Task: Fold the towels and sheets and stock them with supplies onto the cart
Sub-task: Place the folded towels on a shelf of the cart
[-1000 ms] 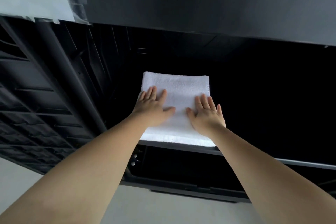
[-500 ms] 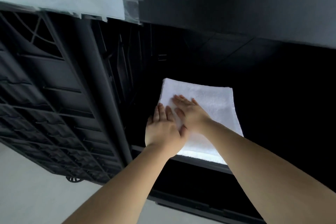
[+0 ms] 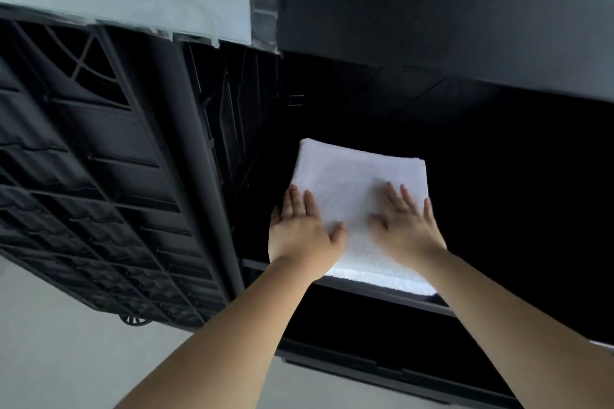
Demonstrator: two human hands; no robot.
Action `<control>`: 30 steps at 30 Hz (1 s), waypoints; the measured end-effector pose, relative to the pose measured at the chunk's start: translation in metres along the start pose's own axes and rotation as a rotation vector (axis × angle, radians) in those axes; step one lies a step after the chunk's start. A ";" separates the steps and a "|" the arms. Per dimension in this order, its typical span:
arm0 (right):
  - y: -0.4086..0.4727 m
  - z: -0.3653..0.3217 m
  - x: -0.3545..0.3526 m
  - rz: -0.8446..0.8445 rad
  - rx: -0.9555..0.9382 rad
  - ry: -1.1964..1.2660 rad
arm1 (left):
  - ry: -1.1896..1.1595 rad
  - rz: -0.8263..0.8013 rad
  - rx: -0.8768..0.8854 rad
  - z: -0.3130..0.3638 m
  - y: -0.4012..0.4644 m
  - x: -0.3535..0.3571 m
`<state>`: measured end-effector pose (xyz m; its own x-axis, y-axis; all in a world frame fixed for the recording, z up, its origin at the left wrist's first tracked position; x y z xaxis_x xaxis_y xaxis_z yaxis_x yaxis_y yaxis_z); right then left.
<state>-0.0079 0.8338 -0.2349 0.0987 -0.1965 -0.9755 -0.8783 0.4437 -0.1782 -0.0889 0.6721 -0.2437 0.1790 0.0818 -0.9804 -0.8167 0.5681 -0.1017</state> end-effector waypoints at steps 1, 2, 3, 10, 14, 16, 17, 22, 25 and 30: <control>-0.011 -0.013 0.006 -0.003 -0.064 0.023 | 0.001 -0.003 0.001 0.000 0.000 0.000; -0.021 -0.019 0.011 0.003 -0.084 0.030 | 0.004 -0.008 0.003 0.001 0.000 0.001; -0.029 -0.017 0.015 0.021 -0.066 0.021 | 0.012 -0.011 0.005 0.001 0.000 0.001; -0.054 0.013 0.018 0.187 0.039 -0.052 | 0.186 0.172 0.309 0.012 -0.022 -0.007; -0.057 0.007 0.020 0.228 0.024 0.018 | 0.192 0.146 0.392 0.013 -0.040 0.002; -0.054 0.002 0.021 0.240 0.035 0.036 | 0.185 0.130 0.361 0.007 -0.037 0.002; -0.051 -0.001 0.022 0.239 0.036 0.044 | 0.193 0.132 0.350 0.004 -0.033 0.001; -0.026 -0.018 0.023 0.221 0.050 0.078 | 0.214 0.112 0.331 -0.016 -0.006 -0.005; -0.016 -0.021 0.022 0.207 0.046 0.068 | 0.201 0.109 0.298 -0.020 0.002 -0.006; -0.028 -0.018 0.022 0.271 0.009 0.030 | 0.140 0.109 0.210 -0.022 -0.005 0.000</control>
<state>0.0101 0.8009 -0.2486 -0.1534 -0.0951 -0.9836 -0.8664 0.4916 0.0876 -0.0969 0.6512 -0.2466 0.0068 0.0466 -0.9989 -0.6924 0.7209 0.0289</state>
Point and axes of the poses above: each hand's wrist, its own y-axis towards the middle knuckle, its own x-axis out of the palm, z = x × y, the point moved 5 cm from there along y, towards the middle knuckle, and after that the axes turned 4 degrees about -z, right-handed, at the moved point
